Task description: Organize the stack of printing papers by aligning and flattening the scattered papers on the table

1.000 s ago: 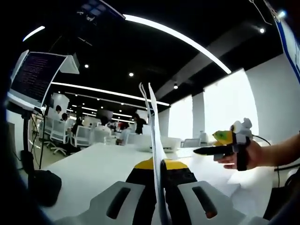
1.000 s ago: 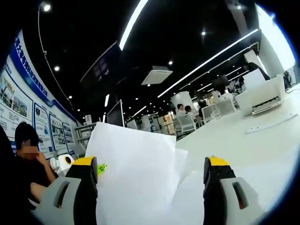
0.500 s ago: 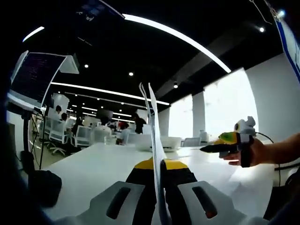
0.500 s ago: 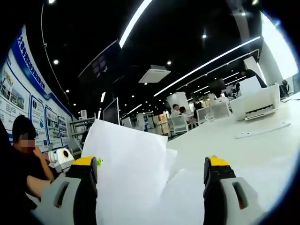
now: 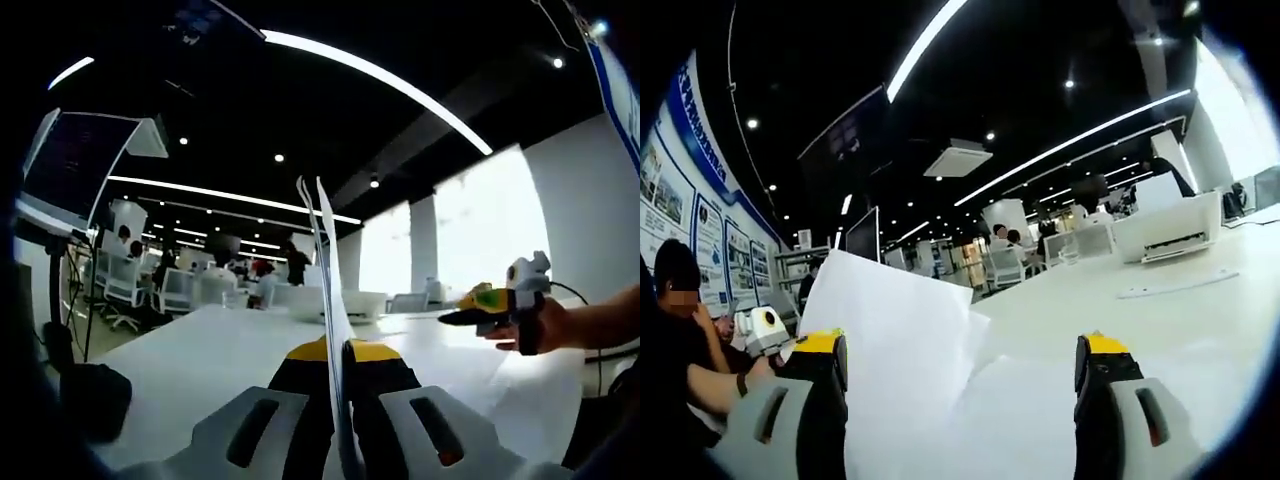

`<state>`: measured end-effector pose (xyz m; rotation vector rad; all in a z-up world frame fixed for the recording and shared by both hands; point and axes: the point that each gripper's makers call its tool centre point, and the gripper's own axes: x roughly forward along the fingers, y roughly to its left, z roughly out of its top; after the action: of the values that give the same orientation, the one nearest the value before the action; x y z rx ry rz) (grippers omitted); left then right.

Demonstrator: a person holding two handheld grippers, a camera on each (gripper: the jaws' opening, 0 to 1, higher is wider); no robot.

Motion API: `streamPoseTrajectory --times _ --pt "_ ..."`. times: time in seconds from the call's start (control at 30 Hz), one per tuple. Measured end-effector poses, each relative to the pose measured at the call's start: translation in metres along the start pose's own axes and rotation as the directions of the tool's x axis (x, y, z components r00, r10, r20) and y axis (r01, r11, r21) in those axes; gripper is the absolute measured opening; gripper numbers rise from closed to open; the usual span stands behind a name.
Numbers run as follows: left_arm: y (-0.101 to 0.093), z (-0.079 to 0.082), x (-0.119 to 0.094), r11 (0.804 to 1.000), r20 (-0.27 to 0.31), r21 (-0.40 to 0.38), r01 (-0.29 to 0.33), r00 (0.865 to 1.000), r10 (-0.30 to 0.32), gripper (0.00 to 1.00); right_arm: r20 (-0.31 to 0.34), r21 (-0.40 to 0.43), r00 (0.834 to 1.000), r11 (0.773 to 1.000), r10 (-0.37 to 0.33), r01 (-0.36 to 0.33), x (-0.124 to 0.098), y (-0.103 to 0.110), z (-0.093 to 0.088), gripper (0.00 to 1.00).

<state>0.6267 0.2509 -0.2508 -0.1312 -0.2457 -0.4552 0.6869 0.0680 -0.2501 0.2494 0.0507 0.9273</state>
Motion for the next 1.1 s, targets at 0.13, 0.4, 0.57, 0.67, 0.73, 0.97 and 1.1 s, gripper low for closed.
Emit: streamPoseTrajectory --times 0.13,0.4,0.57,0.67,0.73,0.97,1.1 --pt "0.0 0.0 0.0 1.0 0.001 0.0 0.001 1.0 -0.001 0.07 -0.008 -0.003 1.0 1.0 -0.015 0.015 -0.004 -0.005 -0.003 0.9" --pt "0.0 0.0 0.0 1.0 0.0 0.001 0.001 1.0 -0.001 0.07 -0.047 -0.068 0.991 0.99 -0.125 0.122 -0.014 -0.027 -0.009 0.9" --pt "0.0 0.0 0.0 1.0 0.0 0.001 0.002 1.0 -0.002 0.07 -0.049 -0.061 0.989 0.988 -0.143 0.14 -0.022 -0.034 -0.01 0.89" --pt "0.0 0.0 0.0 1.0 0.0 0.001 0.001 1.0 -0.001 0.07 -0.051 -0.065 0.986 0.986 -0.156 0.153 -0.026 -0.039 -0.011 0.89" --pt "-0.001 0.0 0.0 1.0 0.0 0.002 0.001 1.0 -0.001 0.07 -0.055 -0.062 0.985 0.985 -0.166 0.162 -0.029 -0.043 -0.012 0.89" --pt "-0.001 0.0 0.0 1.0 -0.003 0.004 0.001 1.0 -0.001 0.07 -0.056 -0.055 0.978 0.979 -0.202 0.199 -0.04 -0.055 -0.014 0.89" --pt "0.0 0.0 0.0 1.0 -0.005 0.006 0.001 1.0 0.0 0.07 -0.066 -0.086 0.964 0.964 -0.257 0.251 -0.047 -0.067 -0.017 0.89"
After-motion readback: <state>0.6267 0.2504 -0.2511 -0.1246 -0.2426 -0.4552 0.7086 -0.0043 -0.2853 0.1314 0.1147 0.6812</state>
